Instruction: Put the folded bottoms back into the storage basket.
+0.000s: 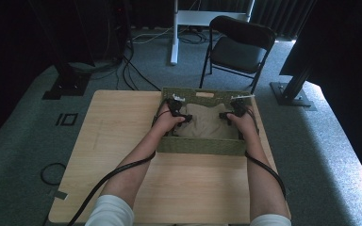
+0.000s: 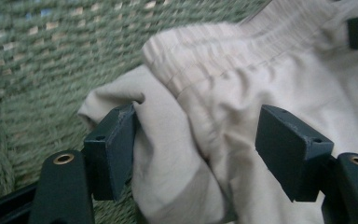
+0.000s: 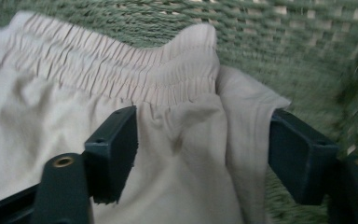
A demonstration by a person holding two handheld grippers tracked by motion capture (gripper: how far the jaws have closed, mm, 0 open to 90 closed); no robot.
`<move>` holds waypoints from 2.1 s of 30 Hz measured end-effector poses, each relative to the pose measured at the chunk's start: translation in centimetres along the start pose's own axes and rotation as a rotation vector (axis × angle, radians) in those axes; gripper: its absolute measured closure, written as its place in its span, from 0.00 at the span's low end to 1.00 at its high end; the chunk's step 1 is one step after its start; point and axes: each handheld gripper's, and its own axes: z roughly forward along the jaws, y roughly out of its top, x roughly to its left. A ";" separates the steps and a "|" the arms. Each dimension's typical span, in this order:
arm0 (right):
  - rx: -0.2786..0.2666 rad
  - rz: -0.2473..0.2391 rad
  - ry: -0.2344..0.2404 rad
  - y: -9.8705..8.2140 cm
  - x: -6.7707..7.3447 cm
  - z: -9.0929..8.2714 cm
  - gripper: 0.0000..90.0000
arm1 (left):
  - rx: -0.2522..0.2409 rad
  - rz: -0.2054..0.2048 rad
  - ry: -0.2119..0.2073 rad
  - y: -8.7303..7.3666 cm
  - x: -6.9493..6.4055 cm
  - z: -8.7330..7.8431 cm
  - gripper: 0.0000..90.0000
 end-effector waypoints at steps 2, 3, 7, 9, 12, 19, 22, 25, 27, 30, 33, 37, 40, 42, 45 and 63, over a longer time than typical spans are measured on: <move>-0.060 -0.057 0.002 0.4 0.0 -0.8 0.22 | -0.034 0.022 -0.006 0.4 -0.2 -1.1 0.29; -0.067 -0.056 0.008 0.4 0.0 -1.1 0.22 | -0.045 0.029 -0.013 0.5 -0.1 -1.3 0.29; -0.109 -0.066 0.023 0.7 0.0 -1.9 0.20 | -0.079 0.029 -0.038 0.8 -0.2 -2.0 0.29; -0.143 -0.060 0.046 0.8 0.1 -2.6 0.20 | -0.095 0.043 -0.051 0.9 -0.4 -2.4 0.29; -0.161 -0.060 0.066 0.9 0.2 -3.0 0.20 | -0.111 0.066 -0.069 1.2 -0.9 -2.8 0.29; -0.188 -0.099 0.070 1.5 0.8 -4.3 0.18 | -0.164 0.025 -0.117 2.2 -1.5 -4.3 0.29; -0.198 -0.106 0.082 1.8 1.1 -5.2 0.17 | -0.171 0.024 -0.111 2.5 -1.6 -5.0 0.25; -0.206 -0.116 0.095 1.8 1.3 -5.7 0.15 | -0.167 0.050 -0.098 2.7 -1.8 -5.5 0.22; -0.200 -0.127 0.111 1.6 1.6 -5.9 0.15 | -0.175 0.053 -0.098 2.7 -1.9 -5.9 0.22; -0.200 -0.137 0.117 1.4 1.8 -6.2 0.15 | -0.184 0.040 -0.114 2.7 -2.1 -6.5 0.22; -0.217 -0.127 0.134 1.3 2.0 -6.7 0.15 | -0.192 0.038 -0.124 2.6 -2.5 -7.2 0.22; -0.222 -0.148 0.136 1.1 2.3 -7.4 0.15 | -0.207 0.040 -0.121 2.6 -2.8 -8.0 0.22; -0.234 -0.160 0.138 0.7 2.6 -8.4 0.15 | -0.215 0.053 -0.128 2.2 -3.3 -8.8 0.22; -0.234 -0.160 0.138 0.7 2.6 -8.4 0.15 | -0.213 0.059 -0.127 2.1 -3.4 -9.0 0.22; -0.243 -0.181 0.146 0.0 2.9 -9.0 0.15 | -0.217 0.072 -0.131 1.4 -3.7 -9.7 0.22; -0.313 -0.279 0.246 -4.1 5.5 -12.1 0.14 | -0.231 0.137 -0.148 -1.7 -6.0 -12.2 0.22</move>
